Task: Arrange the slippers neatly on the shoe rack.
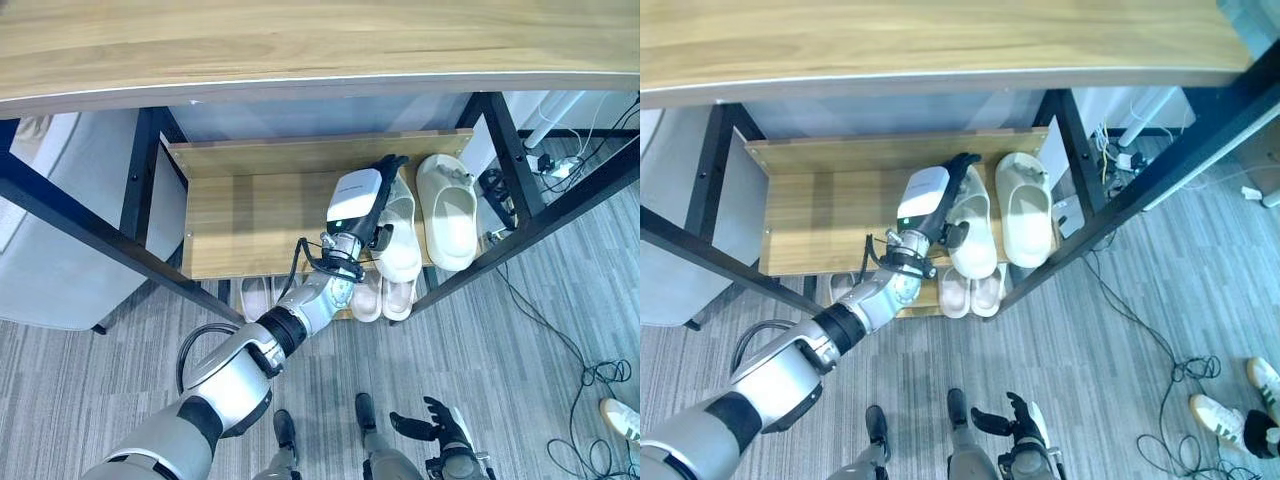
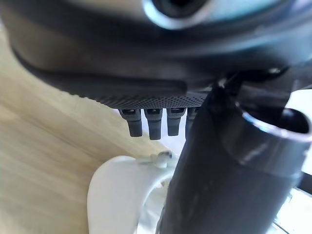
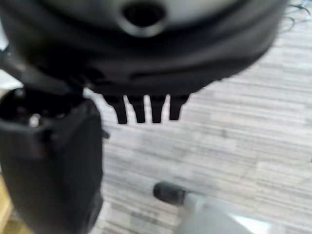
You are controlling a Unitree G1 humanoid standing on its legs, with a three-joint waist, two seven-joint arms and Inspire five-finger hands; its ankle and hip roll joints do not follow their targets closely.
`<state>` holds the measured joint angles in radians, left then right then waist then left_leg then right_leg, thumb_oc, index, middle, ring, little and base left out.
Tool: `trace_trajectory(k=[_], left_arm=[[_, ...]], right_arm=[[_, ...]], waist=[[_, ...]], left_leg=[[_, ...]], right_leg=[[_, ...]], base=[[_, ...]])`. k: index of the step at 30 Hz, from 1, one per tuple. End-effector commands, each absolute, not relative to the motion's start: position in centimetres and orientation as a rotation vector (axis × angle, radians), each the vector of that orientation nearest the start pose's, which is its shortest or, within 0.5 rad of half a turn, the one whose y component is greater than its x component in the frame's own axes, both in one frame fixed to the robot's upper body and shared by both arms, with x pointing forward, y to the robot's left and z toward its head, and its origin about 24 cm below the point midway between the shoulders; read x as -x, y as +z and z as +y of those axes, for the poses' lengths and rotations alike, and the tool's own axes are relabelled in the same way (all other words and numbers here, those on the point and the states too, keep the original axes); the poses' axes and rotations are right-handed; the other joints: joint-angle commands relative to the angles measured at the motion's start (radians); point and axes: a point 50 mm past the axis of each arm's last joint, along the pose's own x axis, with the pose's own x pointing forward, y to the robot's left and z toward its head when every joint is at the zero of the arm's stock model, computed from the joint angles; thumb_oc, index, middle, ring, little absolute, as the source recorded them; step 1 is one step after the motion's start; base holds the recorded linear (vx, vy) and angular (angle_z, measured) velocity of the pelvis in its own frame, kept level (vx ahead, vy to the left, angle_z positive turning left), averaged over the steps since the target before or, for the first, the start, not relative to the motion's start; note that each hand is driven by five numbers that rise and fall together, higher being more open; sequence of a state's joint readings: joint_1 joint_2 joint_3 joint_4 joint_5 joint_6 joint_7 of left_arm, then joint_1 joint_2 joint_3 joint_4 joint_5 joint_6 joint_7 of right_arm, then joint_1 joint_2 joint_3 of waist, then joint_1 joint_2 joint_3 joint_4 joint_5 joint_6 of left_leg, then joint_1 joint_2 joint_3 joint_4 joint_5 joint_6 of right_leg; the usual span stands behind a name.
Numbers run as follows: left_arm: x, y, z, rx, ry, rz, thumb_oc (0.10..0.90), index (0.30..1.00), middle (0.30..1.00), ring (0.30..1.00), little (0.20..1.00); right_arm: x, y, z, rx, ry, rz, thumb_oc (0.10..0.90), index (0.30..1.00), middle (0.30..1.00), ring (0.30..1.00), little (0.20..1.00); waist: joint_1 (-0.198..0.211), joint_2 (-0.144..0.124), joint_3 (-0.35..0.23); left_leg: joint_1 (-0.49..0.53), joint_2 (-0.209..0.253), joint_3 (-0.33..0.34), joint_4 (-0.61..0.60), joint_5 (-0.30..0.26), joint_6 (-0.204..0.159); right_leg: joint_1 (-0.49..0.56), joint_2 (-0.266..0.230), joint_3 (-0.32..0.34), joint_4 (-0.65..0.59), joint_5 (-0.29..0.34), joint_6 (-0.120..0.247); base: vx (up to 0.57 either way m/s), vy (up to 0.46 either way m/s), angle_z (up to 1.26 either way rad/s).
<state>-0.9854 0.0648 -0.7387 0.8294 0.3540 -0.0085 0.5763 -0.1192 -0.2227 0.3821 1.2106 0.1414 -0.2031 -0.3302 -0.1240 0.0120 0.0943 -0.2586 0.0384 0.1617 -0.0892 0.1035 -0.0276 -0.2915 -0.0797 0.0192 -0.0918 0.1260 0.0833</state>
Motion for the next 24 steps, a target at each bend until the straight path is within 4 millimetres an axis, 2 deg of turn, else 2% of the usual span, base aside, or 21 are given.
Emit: trace_trajectory(k=[1, 5, 12, 19, 24], left_arm=[[-35.9, 20.3, -2.7, -0.757, -0.108, -0.774, 0.8, 0.9, 0.9, 0.9, 0.9], [-35.6, 20.2, -2.4, -0.625, -0.135, -0.733, 0.8, 0.9, 0.9, 0.9, 0.9], [-35.2, 19.7, -1.7, -0.551, -0.167, -0.702, 0.8, 0.9, 0.9, 0.9, 0.9], [-35.0, 17.7, -0.5, -0.497, -0.208, -0.62, 0.8, 0.9, 0.9, 0.9, 0.9], [-34.5, 16.5, 0.1, -0.526, -0.224, -0.609, 0.8, 0.9, 0.9, 0.9, 0.9]], right_arm=[[-13.6, -14.3, -23.0, 0.446, -0.227, 0.908, 0.8, 0.9, 0.9, 0.9, 0.9], [-13.3, -14.5, -22.7, 0.431, -0.226, 0.924, 0.8, 0.9, 0.9, 0.9, 0.9], [-13.0, -14.8, -22.0, 0.407, -0.217, 0.941, 0.8, 0.9, 0.9, 0.9, 0.9], [-12.8, -15.0, -21.3, 0.384, -0.215, 0.953, 0.8, 0.9, 0.9, 0.9, 0.9], [-12.8, -15.0, -21.0, 0.372, -0.216, 0.954, 0.8, 0.9, 0.9, 0.9, 0.9]], waist=[[0.03, 0.01, -0.034], [0.038, 0.007, -0.042], [0.047, 0.003, -0.048], [0.063, 0.002, -0.048], [0.074, 0.003, -0.051]], left_leg=[[-0.014, -0.035, -0.046, 0.002, -0.031, -0.012], [0.009, -0.039, -0.051, 0.002, -0.033, -0.012], [0.049, -0.042, -0.058, 0.002, -0.04, -0.012], [0.057, -0.043, -0.063, 0.002, -0.037, -0.01], [0.056, -0.042, -0.067, 0.002, -0.038, -0.009]], right_leg=[[-0.022, 0.02, -0.049, 0.033, -0.034, 0.055], [0.005, 0.021, -0.058, 0.034, -0.042, 0.055], [0.045, 0.019, -0.074, 0.035, -0.051, 0.056], [0.056, 0.017, -0.086, 0.031, -0.051, 0.055], [0.059, 0.017, -0.089, 0.032, -0.053, 0.054]], base=[[0.02, -0.012, 0.07], [0.03, -0.004, 0.07], [0.01, 0.0, 0.02], [0.0, -0.005, 0.06], [0.0, -0.001, 0.01]])
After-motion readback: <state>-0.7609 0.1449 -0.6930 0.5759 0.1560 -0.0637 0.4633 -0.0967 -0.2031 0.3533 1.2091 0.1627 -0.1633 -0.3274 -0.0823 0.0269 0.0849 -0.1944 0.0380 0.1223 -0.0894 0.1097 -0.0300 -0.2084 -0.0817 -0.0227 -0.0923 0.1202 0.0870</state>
